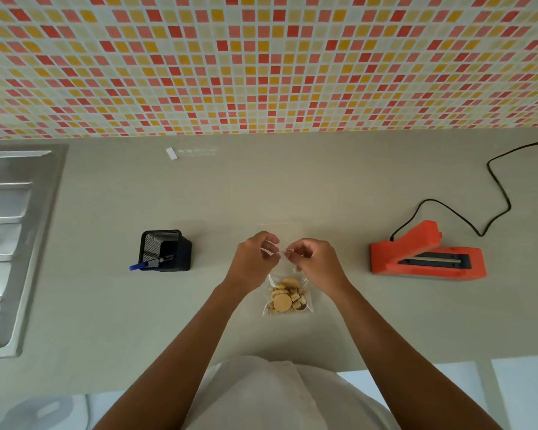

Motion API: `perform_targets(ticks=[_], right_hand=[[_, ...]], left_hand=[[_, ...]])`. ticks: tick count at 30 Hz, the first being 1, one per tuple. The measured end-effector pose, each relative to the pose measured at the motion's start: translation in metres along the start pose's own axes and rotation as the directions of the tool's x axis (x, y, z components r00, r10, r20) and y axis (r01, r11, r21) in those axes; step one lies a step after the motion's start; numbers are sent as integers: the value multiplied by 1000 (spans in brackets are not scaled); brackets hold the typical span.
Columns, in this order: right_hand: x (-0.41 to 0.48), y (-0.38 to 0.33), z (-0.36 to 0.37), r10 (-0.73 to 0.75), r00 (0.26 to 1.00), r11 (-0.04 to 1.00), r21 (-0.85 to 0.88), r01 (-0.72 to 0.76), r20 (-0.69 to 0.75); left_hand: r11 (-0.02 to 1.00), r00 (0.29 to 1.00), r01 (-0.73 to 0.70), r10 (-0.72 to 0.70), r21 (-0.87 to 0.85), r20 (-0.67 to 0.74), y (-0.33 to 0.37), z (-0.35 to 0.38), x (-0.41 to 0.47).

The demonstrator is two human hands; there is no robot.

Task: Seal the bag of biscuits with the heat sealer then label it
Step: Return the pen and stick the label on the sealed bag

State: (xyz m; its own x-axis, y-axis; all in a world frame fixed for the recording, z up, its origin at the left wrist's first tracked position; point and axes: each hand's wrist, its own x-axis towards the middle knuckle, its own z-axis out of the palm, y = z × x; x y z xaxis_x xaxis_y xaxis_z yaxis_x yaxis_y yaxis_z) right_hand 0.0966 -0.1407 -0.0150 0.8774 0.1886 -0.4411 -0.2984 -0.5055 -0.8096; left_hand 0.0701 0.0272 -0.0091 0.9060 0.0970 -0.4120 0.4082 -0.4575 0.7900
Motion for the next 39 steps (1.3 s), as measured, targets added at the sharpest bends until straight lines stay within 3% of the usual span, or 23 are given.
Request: perform_targets(ticks=[4,7,13,21,39], right_hand=[[3,13,-2,171,982,973,140,-181,82],[6,21,-4,216,968,956,174,-237,131],[19,32,0,221,961,959,143,-245,167],[28,38,8,212,976,977,-16,-212,46],[26,41,13,113,994,983,-146,-113,-8]], left_hand=[[993,993,118,-117,6,-20,-12,9,3],[982,982,189,-189,-22,27,-22,15,5],[987,986,159,-159,4,48,-30,22,8],[977,977,207,-203,-57,59,-33,26,9],[958,955,283,-279,35,-103,-24,40,11]])
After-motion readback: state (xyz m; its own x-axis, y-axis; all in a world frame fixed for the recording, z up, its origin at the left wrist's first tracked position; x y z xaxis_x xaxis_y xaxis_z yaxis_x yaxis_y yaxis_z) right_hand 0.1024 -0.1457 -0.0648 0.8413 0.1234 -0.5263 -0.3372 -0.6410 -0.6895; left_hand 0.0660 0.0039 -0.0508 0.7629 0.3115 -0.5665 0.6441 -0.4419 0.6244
